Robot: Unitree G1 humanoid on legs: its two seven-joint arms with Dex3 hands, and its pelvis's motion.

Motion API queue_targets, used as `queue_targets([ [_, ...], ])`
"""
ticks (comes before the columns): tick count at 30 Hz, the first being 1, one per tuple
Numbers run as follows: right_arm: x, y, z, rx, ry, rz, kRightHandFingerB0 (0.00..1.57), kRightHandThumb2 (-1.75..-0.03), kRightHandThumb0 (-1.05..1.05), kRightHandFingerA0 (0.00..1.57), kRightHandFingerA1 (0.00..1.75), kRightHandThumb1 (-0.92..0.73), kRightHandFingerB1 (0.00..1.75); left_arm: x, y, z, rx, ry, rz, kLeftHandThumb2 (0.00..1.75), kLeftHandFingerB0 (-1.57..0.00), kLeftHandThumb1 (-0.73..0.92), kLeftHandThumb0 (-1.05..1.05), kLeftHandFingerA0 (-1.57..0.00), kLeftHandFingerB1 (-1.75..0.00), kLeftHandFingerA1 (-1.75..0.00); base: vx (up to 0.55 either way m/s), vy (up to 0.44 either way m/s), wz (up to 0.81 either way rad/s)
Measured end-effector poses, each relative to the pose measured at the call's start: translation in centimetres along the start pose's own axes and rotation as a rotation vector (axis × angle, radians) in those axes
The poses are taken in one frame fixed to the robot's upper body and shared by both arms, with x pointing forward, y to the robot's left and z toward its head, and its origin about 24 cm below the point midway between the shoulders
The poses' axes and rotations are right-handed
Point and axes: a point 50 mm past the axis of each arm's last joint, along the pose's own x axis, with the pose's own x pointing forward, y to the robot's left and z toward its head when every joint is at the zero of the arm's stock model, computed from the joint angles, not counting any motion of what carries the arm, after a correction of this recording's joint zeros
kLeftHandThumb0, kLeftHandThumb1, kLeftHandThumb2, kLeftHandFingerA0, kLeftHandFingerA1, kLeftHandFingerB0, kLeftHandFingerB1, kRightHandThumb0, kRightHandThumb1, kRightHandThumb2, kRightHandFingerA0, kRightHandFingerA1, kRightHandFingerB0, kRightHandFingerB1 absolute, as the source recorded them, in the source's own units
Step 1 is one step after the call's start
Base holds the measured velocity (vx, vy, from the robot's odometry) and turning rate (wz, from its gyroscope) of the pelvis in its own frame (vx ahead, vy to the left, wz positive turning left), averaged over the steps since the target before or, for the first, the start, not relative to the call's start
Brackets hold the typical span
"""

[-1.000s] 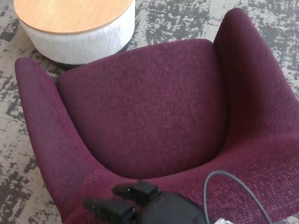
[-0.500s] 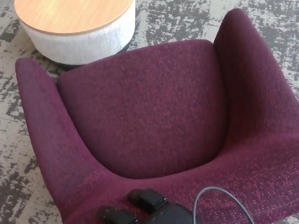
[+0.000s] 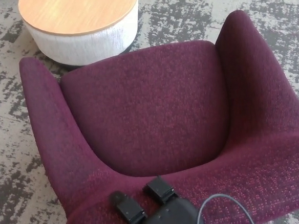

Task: The robot walks towards a chair and uses its right hand to push it from the side in an anticlockwise direction to rotate it

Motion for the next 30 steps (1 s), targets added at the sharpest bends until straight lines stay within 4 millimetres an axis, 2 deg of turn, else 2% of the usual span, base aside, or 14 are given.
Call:
queue_targets([
  [2, -0.1, 0.2, -0.1, -0.012, 0.008, -0.029, 0.0, -0.89, -0.38, 1.06, 1.13, -0.4, 0.48, 0.0, 0.0, 0.0, -0.003, -0.001, -0.001, 0.61, -0.29, 0.68, -0.66, -0.43, -0.34, -0.56, 0.0, 0.0, 0.0],
  [3, -0.1, 0.3, -0.1, -0.015, 0.011, -0.04, 0.92, -0.84, -0.29, 1.24, 1.33, -0.35, 0.83, 0.0, 0.0, 0.1, -0.004, -0.001, -0.002, 0.61, -0.32, 0.68, -0.62, -0.48, -0.35, -0.57, 0.0, 0.0, 0.0],
  [8, -0.2, 0.3, -0.2, -0.008, 0.017, -0.117, 0.91, -0.84, -0.3, 1.26, 1.35, -0.36, 0.85, 0.0, -0.1, 0.0, -0.023, 0.0, -0.001, 0.61, -0.32, 0.67, -0.63, -0.47, -0.34, -0.57, 0.0, 0.0, 0.0],
  [9, -0.3, 0.4, -0.3, 0.0, 0.021, -0.14, 0.94, -0.66, -0.25, 1.06, 1.7, -0.54, 0.92, 0.0, -0.2, 0.0, -0.034, 0.0, -0.001, 0.61, -0.31, 0.68, -0.63, -0.46, -0.33, -0.54, 0.0, 0.0, 0.0],
  [21, -0.7, 0.7, -0.9, 0.046, 0.01, -0.243, 0.96, -0.6, -0.29, 1.0, 1.64, -0.52, 0.9, 0.0, -0.3, -0.1, -0.055, 0.002, -0.001, 0.61, -0.31, 0.68, -0.62, -0.47, -0.33, -0.55, 0.0, 0.0, 0.0],
  [22, -0.7, 0.8, -0.9, 0.049, 0.007, -0.249, 0.93, -0.76, -0.24, 1.05, 1.72, -0.52, 1.05, 0.0, -0.3, -0.1, -0.057, 0.002, -0.001, 0.61, -0.32, 0.68, -0.62, -0.48, -0.33, -0.55, 0.0, 0.0, 0.0],
  [23, -0.7, 0.8, -1.0, 0.051, 0.005, -0.253, 0.95, -0.84, -0.2, 1.06, 1.73, -0.5, 1.1, 0.0, -0.3, -0.1, -0.058, 0.002, 0.0, 0.61, -0.3, 0.68, -0.62, -0.44, -0.33, -0.55, 0.0, 0.0, 0.0],
  [25, -0.7, 0.9, -1.1, 0.052, -0.001, -0.259, 0.95, -0.84, -0.2, 1.06, 1.73, -0.5, 1.1, 0.0, -0.3, -0.1, -0.061, 0.002, -0.001, 0.61, -0.3, 0.68, -0.62, -0.44, -0.33, -0.55, 0.0, 0.0, 0.0],
  [26, -0.8, 0.9, -1.1, 0.051, -0.006, -0.263, 0.93, -0.86, -0.16, 1.07, 1.73, -0.48, 1.02, 0.0, -0.3, -0.1, -0.063, 0.002, -0.002, 0.61, -0.31, 0.69, -0.62, -0.47, -0.34, -0.57, 0.0, 0.0, 0.0],
  [30, -0.9, 1.0, -1.5, 0.046, -0.028, -0.274, 0.96, -0.94, -0.2, 1.07, 1.74, -0.53, 1.07, 0.0, -0.3, -0.1, -0.065, 0.002, -0.004, 0.61, -0.29, 0.7, -0.63, -0.48, -0.34, -0.56, 0.0, 0.0, 0.0],
])
